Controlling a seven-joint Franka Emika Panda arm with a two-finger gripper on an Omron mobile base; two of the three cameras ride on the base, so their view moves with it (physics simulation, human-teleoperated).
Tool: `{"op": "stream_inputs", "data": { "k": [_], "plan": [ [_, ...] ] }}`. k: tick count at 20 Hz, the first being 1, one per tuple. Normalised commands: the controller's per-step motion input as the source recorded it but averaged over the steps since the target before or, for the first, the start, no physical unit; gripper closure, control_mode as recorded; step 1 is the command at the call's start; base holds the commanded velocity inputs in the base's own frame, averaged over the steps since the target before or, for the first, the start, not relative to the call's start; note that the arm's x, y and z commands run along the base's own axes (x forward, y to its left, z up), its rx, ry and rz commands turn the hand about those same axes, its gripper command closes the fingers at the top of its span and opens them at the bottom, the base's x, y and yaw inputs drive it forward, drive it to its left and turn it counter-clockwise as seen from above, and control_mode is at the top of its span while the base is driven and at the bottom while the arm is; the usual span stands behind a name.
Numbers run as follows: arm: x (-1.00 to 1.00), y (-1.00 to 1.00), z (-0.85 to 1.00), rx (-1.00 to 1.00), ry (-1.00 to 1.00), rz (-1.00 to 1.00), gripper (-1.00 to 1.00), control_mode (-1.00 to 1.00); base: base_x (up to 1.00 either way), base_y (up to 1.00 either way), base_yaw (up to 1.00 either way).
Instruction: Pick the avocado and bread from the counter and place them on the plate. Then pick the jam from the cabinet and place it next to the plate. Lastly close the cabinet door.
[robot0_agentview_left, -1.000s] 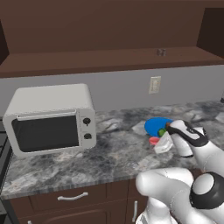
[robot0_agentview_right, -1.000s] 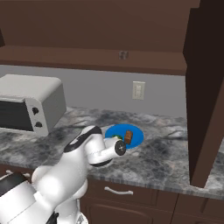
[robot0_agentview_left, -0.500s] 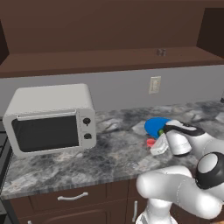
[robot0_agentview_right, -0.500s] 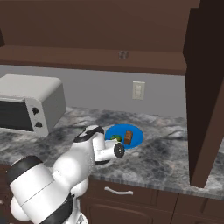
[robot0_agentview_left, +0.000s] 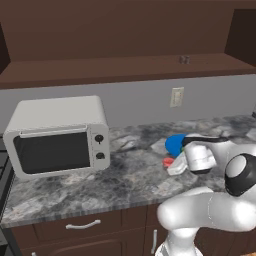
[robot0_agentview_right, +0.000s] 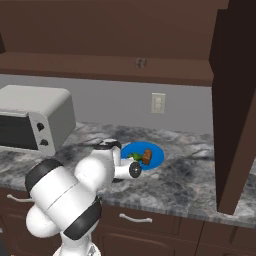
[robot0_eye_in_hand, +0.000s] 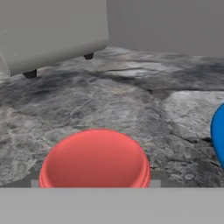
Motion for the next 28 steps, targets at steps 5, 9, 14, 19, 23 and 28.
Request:
{"op": "stream_inputs", "data": {
  "k": [5,9,14,19,23,28],
  "plan": [
    [0.05,0.07,-0.23,0.00,0.00,-0.01,-1.00,-1.00,0.00,0.00,0.00],
    [-0.10,0.00,-0.02,0.00,-0.01,0.00,-1.00,-1.00,0.00,0.00,0.00],
    [-0.17,0.00,0.00,0.00,0.00,0.00,-1.00,-1.00,0.00,0.00,0.00],
    [-0.18,0.00,0.01,0.00,0.00,0.00,-1.00,-1.00,0.00,0.00,0.00],
    [-0.20,0.00,0.09,0.00,0.00,0.00,-1.00,-1.00,0.00,0.00,0.00],
    [-0.22,0.00,0.09,0.00,-0.01,0.00,-1.00,-1.00,0.00,0.00,0.00]
  ]
}}
